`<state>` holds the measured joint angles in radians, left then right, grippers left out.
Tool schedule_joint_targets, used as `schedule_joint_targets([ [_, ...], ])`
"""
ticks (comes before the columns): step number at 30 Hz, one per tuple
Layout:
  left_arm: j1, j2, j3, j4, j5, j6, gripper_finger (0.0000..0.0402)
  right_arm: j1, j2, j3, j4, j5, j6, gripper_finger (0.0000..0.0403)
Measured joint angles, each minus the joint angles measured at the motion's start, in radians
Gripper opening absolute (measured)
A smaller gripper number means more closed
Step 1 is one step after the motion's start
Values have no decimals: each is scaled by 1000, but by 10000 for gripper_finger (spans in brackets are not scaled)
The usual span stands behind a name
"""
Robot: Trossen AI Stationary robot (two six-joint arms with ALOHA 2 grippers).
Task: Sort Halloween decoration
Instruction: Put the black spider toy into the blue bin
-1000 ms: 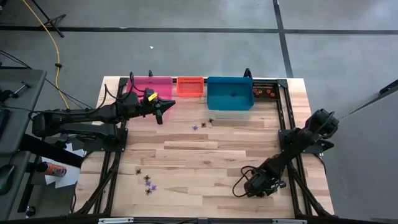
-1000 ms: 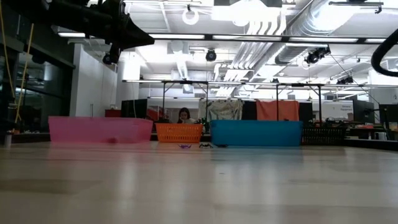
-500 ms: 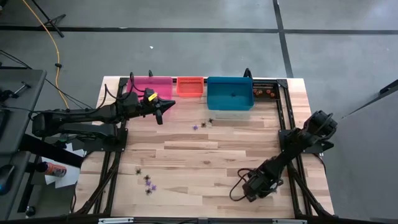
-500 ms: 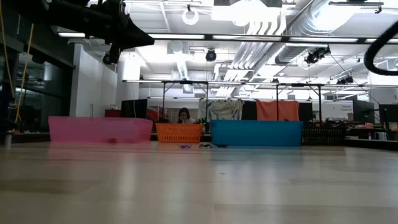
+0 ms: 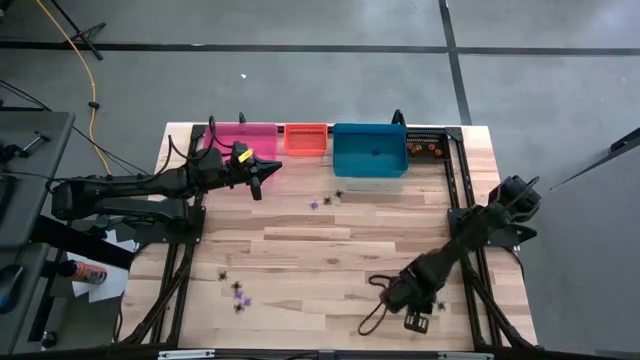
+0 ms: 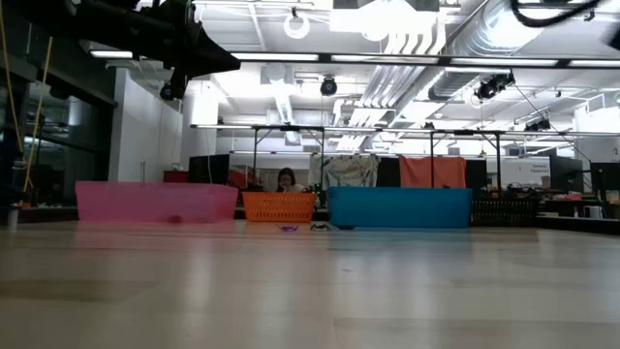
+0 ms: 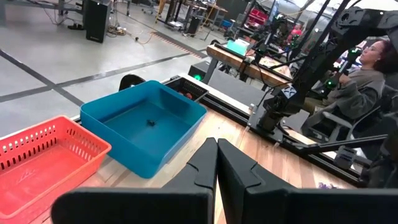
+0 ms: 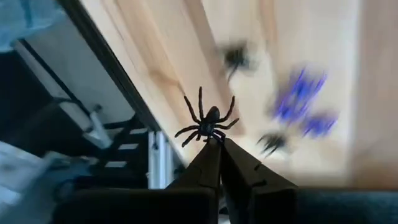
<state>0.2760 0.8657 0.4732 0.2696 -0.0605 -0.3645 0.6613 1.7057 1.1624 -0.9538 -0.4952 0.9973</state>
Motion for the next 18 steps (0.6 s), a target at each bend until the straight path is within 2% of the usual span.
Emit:
schedule_joint_targets([
  [5, 0, 0, 0, 5, 0, -23, 0, -129, -83, -15, -10, 153, -270, 1],
  [9, 0, 0, 0, 14, 0, -34, 0, -260, -218, -70, -26, 323, -373, 0],
  [13, 0, 0, 0, 17, 0, -35, 0, -380, -436, -171, 36, 469, -355, 0],
  [18, 0, 0, 0, 25, 0, -27, 0, -461, -771, -379, 257, 562, -299, 0],
])
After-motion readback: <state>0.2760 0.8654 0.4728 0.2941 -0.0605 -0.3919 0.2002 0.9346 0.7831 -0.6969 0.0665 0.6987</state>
